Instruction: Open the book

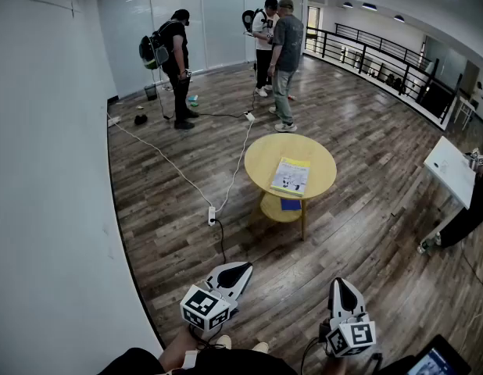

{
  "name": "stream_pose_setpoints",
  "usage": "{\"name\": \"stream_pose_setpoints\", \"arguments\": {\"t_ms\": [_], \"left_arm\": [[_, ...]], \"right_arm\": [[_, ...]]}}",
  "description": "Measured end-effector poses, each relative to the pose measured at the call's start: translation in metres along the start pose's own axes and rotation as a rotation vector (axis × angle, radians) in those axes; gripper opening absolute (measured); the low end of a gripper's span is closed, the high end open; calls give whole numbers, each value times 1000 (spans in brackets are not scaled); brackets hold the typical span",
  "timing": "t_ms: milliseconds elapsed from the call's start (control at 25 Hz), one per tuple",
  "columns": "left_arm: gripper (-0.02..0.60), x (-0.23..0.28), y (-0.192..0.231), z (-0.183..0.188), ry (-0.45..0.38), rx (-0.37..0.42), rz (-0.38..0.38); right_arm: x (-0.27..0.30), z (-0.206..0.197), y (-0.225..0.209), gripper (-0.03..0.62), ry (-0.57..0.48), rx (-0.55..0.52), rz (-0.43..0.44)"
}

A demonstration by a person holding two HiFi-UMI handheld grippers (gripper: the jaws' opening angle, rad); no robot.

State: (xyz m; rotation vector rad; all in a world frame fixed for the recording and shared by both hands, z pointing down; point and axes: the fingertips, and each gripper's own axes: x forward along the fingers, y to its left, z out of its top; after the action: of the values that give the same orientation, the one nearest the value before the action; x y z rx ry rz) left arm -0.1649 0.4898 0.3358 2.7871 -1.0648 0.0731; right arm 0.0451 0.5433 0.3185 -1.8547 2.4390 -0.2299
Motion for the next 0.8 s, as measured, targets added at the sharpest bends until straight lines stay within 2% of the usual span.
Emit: {"name": "stream_pose_setpoints", "arguments": {"t_ms": [320, 480, 640, 800], "left_arm": [[-3, 56, -5, 2, -6, -4, 32], [-3, 100, 9, 1, 4, -9, 41], [-3, 168, 55, -1, 8, -11, 37], [-3, 282, 133, 22, -23, 2, -12]], "right_arm": [[35, 3, -45, 3, 15, -18, 52], [73, 1, -77, 3, 28, -17, 71], [140, -4, -117, 3, 40, -24, 64], [263, -1, -174, 3, 60, -23, 71]]}}
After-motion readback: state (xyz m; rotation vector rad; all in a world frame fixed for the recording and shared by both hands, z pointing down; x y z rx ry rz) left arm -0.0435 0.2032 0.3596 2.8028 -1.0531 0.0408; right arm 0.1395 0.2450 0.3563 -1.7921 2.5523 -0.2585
